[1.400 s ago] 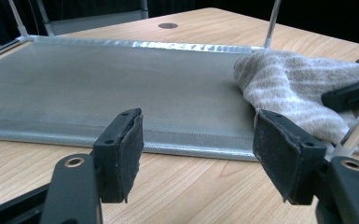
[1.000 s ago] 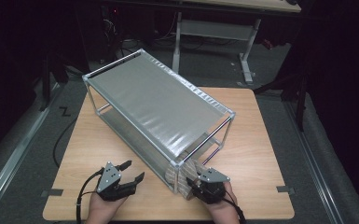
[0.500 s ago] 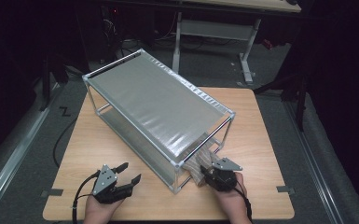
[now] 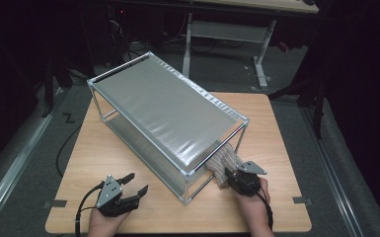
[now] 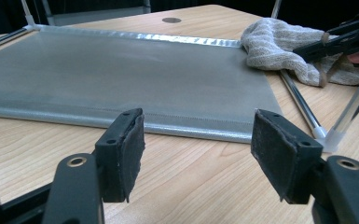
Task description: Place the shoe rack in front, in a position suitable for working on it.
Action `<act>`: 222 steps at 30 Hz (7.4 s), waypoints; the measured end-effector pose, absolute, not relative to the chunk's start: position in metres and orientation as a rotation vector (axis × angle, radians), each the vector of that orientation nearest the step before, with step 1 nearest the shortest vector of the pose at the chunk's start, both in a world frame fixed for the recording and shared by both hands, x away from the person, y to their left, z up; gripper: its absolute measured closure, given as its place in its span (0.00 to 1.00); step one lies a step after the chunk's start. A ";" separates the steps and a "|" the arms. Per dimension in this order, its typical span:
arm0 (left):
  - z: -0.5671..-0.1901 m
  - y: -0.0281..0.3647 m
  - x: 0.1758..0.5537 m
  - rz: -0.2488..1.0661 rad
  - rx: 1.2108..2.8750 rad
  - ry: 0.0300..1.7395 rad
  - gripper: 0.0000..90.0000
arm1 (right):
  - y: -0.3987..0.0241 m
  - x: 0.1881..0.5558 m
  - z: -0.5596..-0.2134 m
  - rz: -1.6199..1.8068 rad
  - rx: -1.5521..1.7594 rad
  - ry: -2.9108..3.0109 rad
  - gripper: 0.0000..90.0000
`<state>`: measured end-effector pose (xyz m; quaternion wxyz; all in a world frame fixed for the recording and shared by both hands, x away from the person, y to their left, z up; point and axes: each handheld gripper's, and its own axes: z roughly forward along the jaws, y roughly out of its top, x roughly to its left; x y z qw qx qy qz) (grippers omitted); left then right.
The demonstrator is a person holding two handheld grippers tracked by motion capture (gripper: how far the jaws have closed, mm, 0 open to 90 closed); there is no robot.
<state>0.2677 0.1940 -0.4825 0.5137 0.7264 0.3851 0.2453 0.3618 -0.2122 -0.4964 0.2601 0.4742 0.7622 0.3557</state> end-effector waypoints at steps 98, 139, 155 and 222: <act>-0.487 0.165 0.286 0.557 1.774 0.865 0.39 | -0.168 0.259 -0.392 1.640 0.852 1.799 0.72; -0.490 0.199 0.264 0.598 1.747 0.962 0.39 | -0.243 0.335 -0.402 1.487 1.146 1.610 0.72; -0.488 0.196 0.268 0.599 1.746 0.951 0.39 | -0.231 0.324 -0.401 1.499 1.100 1.650 0.72; -0.488 0.197 0.268 0.593 1.730 0.962 0.39 | -0.249 0.337 -0.417 1.350 1.195 1.625 0.73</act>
